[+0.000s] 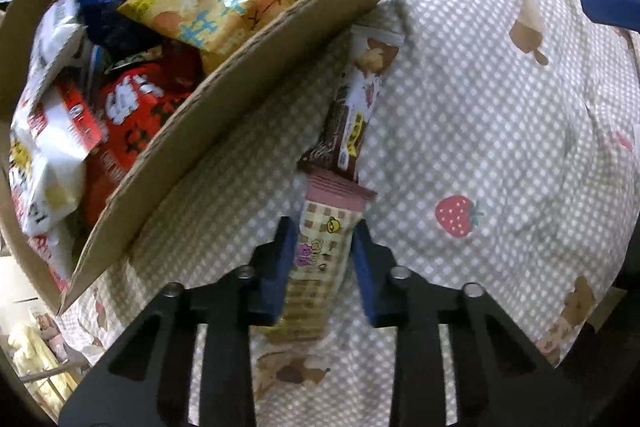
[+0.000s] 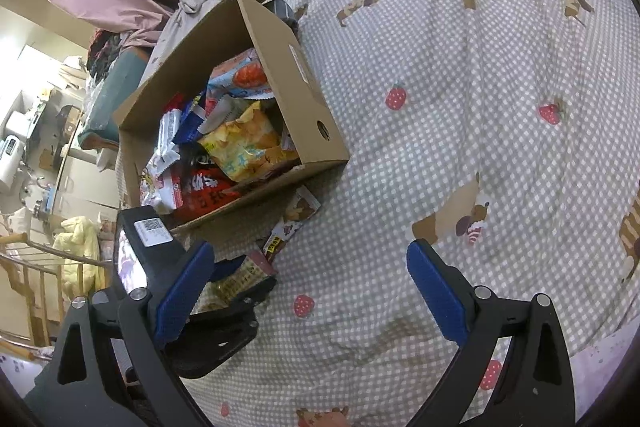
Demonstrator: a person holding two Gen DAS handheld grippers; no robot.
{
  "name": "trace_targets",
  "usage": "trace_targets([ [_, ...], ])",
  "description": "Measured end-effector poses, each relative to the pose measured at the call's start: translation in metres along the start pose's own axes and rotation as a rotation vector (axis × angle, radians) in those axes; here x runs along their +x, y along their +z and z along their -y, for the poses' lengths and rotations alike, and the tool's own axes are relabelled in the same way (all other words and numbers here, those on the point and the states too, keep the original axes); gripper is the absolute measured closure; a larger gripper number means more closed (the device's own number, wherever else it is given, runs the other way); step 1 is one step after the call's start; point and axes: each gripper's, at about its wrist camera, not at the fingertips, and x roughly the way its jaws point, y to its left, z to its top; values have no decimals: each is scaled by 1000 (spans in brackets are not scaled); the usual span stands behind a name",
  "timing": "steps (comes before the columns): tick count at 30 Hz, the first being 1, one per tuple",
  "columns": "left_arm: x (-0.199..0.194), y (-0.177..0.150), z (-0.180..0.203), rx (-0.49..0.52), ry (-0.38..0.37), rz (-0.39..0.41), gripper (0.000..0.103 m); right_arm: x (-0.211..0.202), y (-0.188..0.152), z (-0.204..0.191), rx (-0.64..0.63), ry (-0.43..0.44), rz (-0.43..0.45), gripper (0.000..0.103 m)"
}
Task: Organize snacks
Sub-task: 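Grasp the beige checkered snack bar with the left tool, then grasp the brown chocolate bar with the right tool while the left tool holds the beige bar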
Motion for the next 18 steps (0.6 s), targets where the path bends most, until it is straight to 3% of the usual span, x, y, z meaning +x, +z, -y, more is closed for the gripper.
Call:
trace_targets([
  [5, -28, -22, -4, -53, -6, 57, 83, 4, -1, -5, -12, 2, -13, 4],
  [12, -77, -54, -44, -345, -129, 123, 83, 23, -7, -6, 19, -3, -73, 4],
  [18, -101, -109, -76, -545, -182, 176, 84, 48, -12, -10, 86, -16, -128, 4],
])
